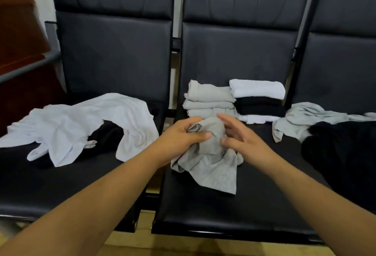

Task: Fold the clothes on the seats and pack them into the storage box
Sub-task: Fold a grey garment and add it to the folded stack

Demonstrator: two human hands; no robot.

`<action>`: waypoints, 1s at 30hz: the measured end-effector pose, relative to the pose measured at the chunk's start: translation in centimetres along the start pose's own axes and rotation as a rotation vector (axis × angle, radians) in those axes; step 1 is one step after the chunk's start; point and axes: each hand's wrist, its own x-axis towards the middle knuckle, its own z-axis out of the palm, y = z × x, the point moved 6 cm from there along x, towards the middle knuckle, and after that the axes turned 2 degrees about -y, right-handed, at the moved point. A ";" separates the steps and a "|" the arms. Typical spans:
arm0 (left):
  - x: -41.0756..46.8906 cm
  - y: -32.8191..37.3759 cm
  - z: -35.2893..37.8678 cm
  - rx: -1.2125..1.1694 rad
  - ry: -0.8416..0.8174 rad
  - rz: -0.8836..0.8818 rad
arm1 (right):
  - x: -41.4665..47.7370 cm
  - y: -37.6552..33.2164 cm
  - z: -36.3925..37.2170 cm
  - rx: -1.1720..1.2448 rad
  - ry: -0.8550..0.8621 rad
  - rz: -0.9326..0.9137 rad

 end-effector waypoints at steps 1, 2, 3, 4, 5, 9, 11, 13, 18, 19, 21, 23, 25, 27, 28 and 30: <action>0.2 -0.2 0.2 0.010 0.003 0.002 | -0.3 -0.4 0.8 0.024 -0.060 -0.023; 0.4 -0.6 0.7 -0.005 0.016 -0.002 | -0.7 -0.2 1.3 -0.003 -0.073 -0.026; 0.5 -0.9 0.6 -0.047 0.047 -0.009 | -0.8 -0.1 1.6 -0.025 -0.061 -0.020; 0.6 -1.1 0.9 -0.108 0.074 -0.025 | -1.0 0.0 1.5 -0.034 -0.038 -0.010; 0.8 -1.4 1.0 -0.185 0.096 -0.042 | -1.1 0.0 1.4 -0.024 -0.016 0.005; 1.4 -2.0 1.8 -0.342 0.154 -0.096 | -1.5 -0.3 0.2 0.034 0.036 0.020; 1.6 -2.3 2.3 -0.405 0.173 -0.135 | -1.6 -0.3 0.1 0.108 0.018 0.041; 1.8 -2.7 2.9 -0.461 0.186 -0.189 | -1.8 0.1 0.0 0.161 0.027 0.069; 1.8 -3.4 3.4 -0.455 0.154 -0.275 | -2.1 1.1 -0.3 0.326 0.061 0.296; 1.9 -3.5 3.4 -0.425 0.138 -0.280 | -2.1 1.3 -0.4 0.367 0.066 0.358; 1.9 -3.5 3.3 -0.393 0.112 -0.282 | -2.1 1.7 -0.4 0.425 0.040 0.417; 1.9 -3.4 3.4 -0.386 0.088 -0.267 | -2.1 1.9 -0.1 0.473 -0.031 0.410; 1.9 -3.1 3.4 -0.332 0.067 -0.235 | -2.1 1.9 0.2 0.486 -0.128 0.360; 2.0 -2.7 3.2 -0.251 0.053 -0.202 | -2.3 1.7 0.5 0.499 -0.205 0.322; 1.9 -2.5 3.0 -0.215 0.053 -0.192 | -2.3 1.6 0.6 0.480 -0.228 0.308; 1.8 -2.3 2.7 -0.169 0.068 -0.176 | -2.3 1.1 0.6 0.432 -0.230 0.256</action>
